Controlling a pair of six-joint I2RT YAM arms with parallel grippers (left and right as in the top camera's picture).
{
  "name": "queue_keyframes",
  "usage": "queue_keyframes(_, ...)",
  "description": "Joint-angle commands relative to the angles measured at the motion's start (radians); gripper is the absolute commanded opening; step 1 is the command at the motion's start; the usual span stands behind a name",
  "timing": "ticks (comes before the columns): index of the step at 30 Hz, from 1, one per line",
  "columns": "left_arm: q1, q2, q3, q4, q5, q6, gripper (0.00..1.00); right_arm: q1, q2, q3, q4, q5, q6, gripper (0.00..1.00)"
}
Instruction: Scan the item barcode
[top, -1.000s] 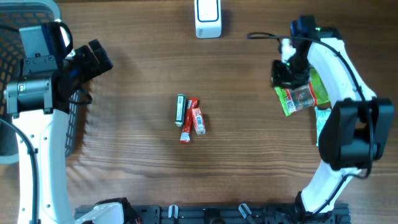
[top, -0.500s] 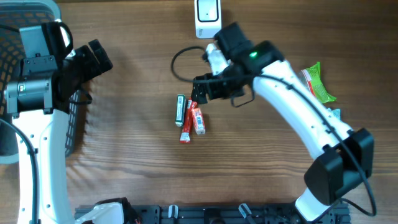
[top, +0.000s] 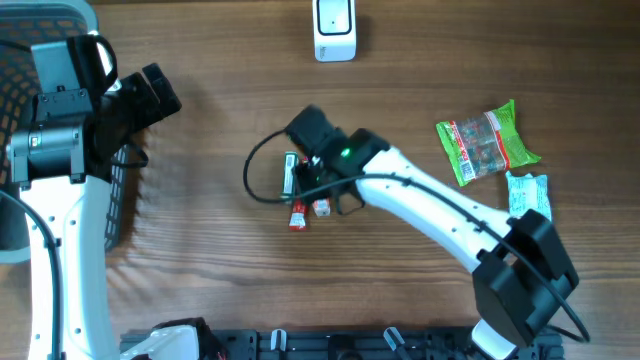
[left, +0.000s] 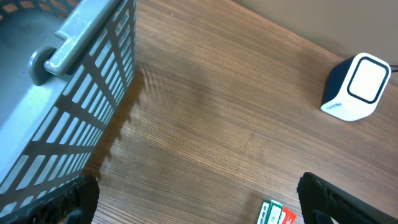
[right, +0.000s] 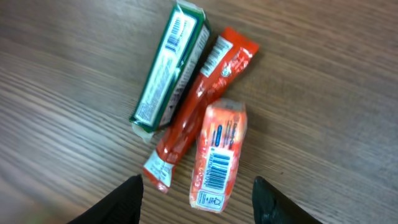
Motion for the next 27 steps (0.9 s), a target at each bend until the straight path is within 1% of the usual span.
queue_keyframes(1,0.004,-0.007,0.010,0.003,-0.006,0.020,1.00,0.014,0.013,-0.049,0.050,0.105,0.043,0.57)
queue_keyframes(8,0.004,-0.007,0.010,0.003,-0.006,0.020,1.00,0.014,0.070,-0.055,0.085,0.100,0.055,0.56)
queue_keyframes(11,0.004,-0.007,0.010,0.003,-0.006,0.020,1.00,0.014,0.098,-0.055,0.091,0.068,0.055,0.55)
queue_keyframes(14,0.004,-0.007,0.010,0.003,-0.006,0.020,1.00,0.014,0.119,-0.055,0.091,0.043,0.054,0.46)
queue_keyframes(16,0.004,-0.007,0.010,0.003,-0.006,0.020,1.00,0.014,0.120,-0.055,0.082,0.048,0.048,0.31)
queue_keyframes(17,0.004,-0.007,0.010,0.003,-0.006,0.020,1.00,0.013,0.119,-0.055,0.082,0.053,0.045,0.29)
queue_keyframes(22,0.004,-0.007,0.010,0.003,-0.006,0.020,1.00,-0.001,0.119,-0.055,0.081,0.102,0.043,0.27)
queue_keyframes(27,0.004,-0.007,0.010,0.003,-0.006,0.020,1.00,-0.053,0.114,-0.045,0.046,0.157,0.041,0.27)
